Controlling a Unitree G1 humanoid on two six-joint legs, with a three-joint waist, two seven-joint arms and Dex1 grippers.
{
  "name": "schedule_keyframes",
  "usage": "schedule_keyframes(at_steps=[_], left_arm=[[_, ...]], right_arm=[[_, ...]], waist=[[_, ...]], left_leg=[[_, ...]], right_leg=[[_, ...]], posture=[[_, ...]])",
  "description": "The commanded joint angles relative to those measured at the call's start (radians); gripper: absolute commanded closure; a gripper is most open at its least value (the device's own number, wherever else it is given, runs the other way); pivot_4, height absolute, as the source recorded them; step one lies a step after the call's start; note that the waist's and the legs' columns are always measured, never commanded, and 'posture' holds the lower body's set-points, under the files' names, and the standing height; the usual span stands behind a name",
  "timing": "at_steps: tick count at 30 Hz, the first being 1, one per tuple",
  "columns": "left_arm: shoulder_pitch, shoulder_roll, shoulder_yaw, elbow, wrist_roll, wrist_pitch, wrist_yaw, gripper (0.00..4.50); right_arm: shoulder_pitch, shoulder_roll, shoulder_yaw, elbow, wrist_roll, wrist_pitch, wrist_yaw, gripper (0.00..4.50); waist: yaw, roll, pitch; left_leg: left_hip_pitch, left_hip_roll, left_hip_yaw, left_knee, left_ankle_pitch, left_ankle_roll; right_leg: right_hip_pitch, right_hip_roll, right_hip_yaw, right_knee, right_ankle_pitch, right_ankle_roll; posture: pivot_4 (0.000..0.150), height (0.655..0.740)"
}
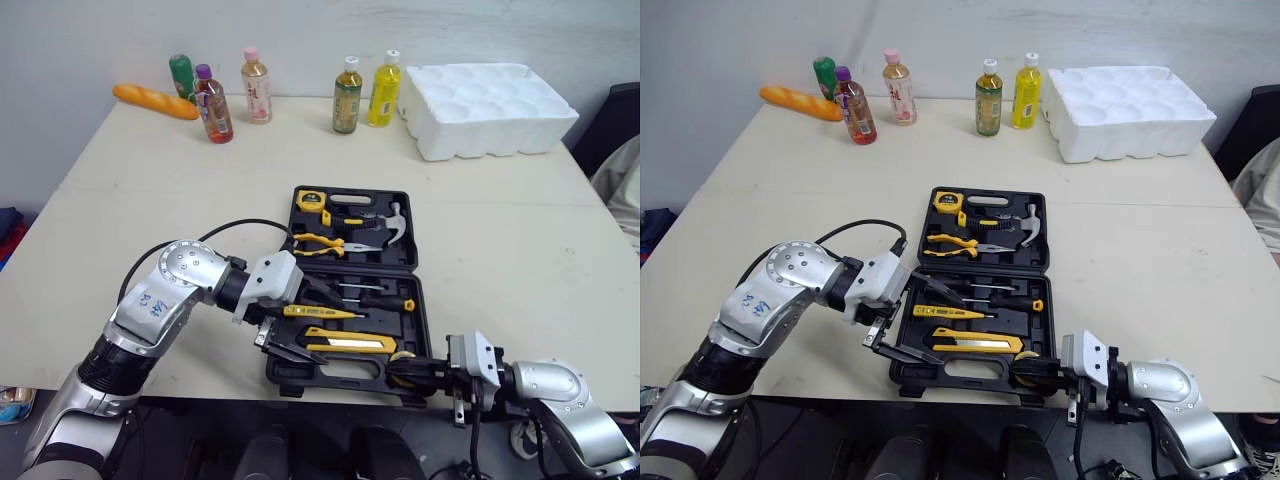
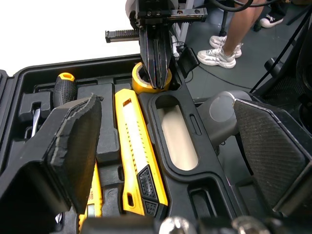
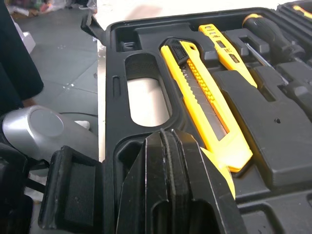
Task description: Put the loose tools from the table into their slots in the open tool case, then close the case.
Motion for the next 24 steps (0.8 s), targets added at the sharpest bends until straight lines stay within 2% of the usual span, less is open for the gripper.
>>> schedule_keyframes(at_steps=[1, 4, 7, 10, 14, 18, 24], left_arm=[[0.018, 0.025, 0.072, -0.018, -0.022, 0.034, 0.038, 0.0], [0.044, 0.048, 0.143, 0.035, -0.016, 0.056, 0.086, 0.0], [0.061, 0.065, 0.23, 0.116, -0.024, 0.062, 0.127, 0.0], [0.079, 0.094, 0.268, 0.232, 0.043, 0.008, 0.17, 0.74], [0.07, 0.123, 0.245, 0.447, 0.174, -0.134, 0.21, 2.55], [0.0, 0.049, 0.213, 0.566, 0.24, -0.172, 0.275, 4.36], [-0.042, -0.046, 0.174, 0.617, 0.275, -0.196, 0.293, 4.47]], right_arm=[[-0.019, -0.051, -0.056, -0.129, 0.144, 0.209, -0.043, 4.47], [-0.115, -0.078, -0.15, -0.156, 0.217, 0.324, -0.128, 4.47], [-0.205, -0.117, -0.208, -0.096, 0.192, 0.37, -0.161, 4.47], [-0.276, -0.166, -0.187, -0.008, 0.092, 0.394, -0.19, 4.5], [-0.393, -0.176, -0.111, 0.125, -0.031, 0.423, -0.236, 4.5], [-0.474, -0.139, -0.028, 0.193, -0.129, 0.398, -0.249, 4.5], [-0.555, -0.081, 0.044, 0.259, -0.206, 0.365, -0.239, 4.5]], waist=[[0.0, 0.001, 0.001], [-0.013, 0.003, 0.002], [-0.019, 0.003, 0.002], [-0.019, 0.003, 0.002], [-0.021, 0.003, 0.002], [-0.018, 0.003, 0.002], [-0.019, 0.003, 0.002]], left_leg=[[-0.001, 0.0, 0.0, 0.0, 0.0, 0.0], [-0.004, 0.001, 0.0, 0.0, 0.0, -0.001], [-0.004, 0.0, 0.0, 0.0, 0.001, -0.001], [-0.005, 0.0, 0.0, -0.003, 0.0, 0.0], [-0.006, -0.001, 0.002, -0.004, 0.002, -0.002], [-0.008, -0.002, 0.003, -0.004, 0.004, -0.001], [-0.01, -0.002, 0.003, -0.002, 0.004, -0.001]], right_leg=[[-0.002, 0.0, 0.0, 0.0, 0.0, 0.0], [-0.006, 0.0, 0.0, 0.002, 0.0, 0.0], [-0.006, 0.0, 0.0, 0.003, 0.0, 0.0], [-0.008, 0.0, 0.0, 0.003, 0.0, -0.001], [-0.012, 0.0, 0.0, 0.003, 0.0, -0.001], [-0.013, -0.001, 0.0, 0.005, 0.0, 0.0], [-0.014, -0.001, 0.0, 0.008, 0.0, 0.001]], posture=[[0.15, 0.7384], [0.15, 0.7384], [0.15, 0.7384], [0.15, 0.7384], [0.15, 0.7384], [0.15, 0.7384], [0.15, 0.7384]])
